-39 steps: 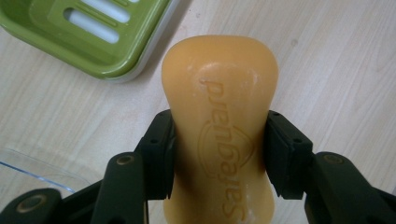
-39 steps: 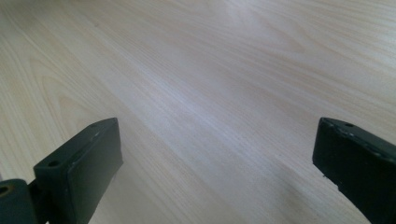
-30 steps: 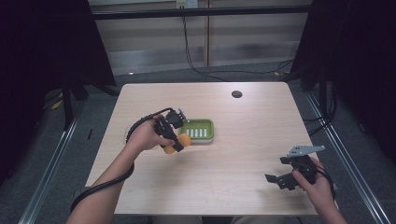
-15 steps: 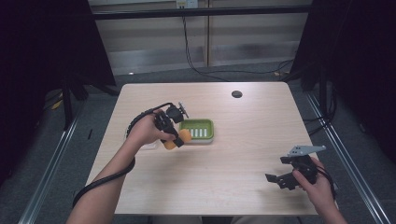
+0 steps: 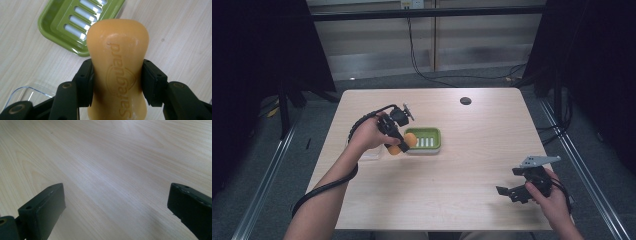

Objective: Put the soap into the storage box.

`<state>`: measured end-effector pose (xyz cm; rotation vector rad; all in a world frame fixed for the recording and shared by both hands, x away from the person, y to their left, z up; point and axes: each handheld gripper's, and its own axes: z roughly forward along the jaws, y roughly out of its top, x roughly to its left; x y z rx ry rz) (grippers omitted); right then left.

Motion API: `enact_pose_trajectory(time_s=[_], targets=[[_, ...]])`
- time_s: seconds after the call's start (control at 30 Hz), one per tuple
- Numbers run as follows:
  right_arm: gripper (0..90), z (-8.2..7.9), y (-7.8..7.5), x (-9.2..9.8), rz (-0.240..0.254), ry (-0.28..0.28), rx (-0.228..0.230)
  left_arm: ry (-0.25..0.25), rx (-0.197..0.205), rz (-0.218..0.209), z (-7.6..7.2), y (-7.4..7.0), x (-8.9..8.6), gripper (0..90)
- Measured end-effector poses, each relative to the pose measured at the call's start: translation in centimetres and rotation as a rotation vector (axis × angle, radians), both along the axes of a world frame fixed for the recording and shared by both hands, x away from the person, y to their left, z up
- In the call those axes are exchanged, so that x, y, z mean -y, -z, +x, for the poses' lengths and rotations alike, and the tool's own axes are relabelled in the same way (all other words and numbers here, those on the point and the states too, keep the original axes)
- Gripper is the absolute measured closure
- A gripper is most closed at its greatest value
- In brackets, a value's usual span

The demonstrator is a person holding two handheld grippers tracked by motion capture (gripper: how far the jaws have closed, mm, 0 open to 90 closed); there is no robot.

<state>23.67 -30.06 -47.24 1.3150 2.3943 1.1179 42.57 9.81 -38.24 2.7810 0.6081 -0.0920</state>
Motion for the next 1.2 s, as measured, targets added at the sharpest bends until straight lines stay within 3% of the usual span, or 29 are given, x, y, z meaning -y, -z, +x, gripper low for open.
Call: enact_pose_trajectory(time_s=[0.17, 0.2, 0.33, 0.4, 0.43, 0.5, 0.6, 1.0, 1.03, 1.2], targets=[[1.3, 0.0, 0.0, 0.0, -0.002, 0.0, -0.001, 0.02, -0.009, 0.012, 0.6, -0.3, 0.0, 49.8], [1.3, 0.0, 0.0, 0.0, -0.003, 0.0, -0.003, -0.006, -0.015, -0.003, 0.5, -0.2, 0.1, 49.8], [1.3, 0.0, 0.0, 0.0, -0.003, 0.0, -0.001, -0.006, -0.005, -0.002, 0.7, -0.3, 0.1, 49.8], [1.3, 0.0, 0.0, 0.0, -0.002, 0.001, 0.0, 0.02, -0.017, 0.015, 1.0, -0.5, 0.1, 49.8], [1.3, 0.0, 0.0, 0.0, -0.002, 0.002, -0.001, -0.013, -0.008, 0.002, 0.9, -0.3, 0.2, 49.8], [1.3, 0.0, 0.0, 0.0, -0.004, 0.002, -0.002, -0.008, -0.019, 0.006, 1.1, -0.4, 0.3, 49.8], [1.3, 0.0, 0.0, 0.0, -0.005, -0.001, -0.002, -0.017, 0.001, 0.002, 1.2, -0.3, 0.4, 49.8], [1.3, 0.0, 0.1, -0.1, -0.009, -0.002, -0.002, -0.017, 0.005, 0.018, 1.8, -0.6, 0.7, 49.8], [1.3, 0.0, 0.1, -0.1, -0.01, -0.002, 0.0, -0.041, 0.004, 0.008, 1.7, -0.6, 0.8, 49.8], [1.3, 0.0, 0.1, -0.1, -0.01, -0.003, -0.002, -0.025, 0.014, 0.014, 2.1, -0.9, 0.8, 49.8]])
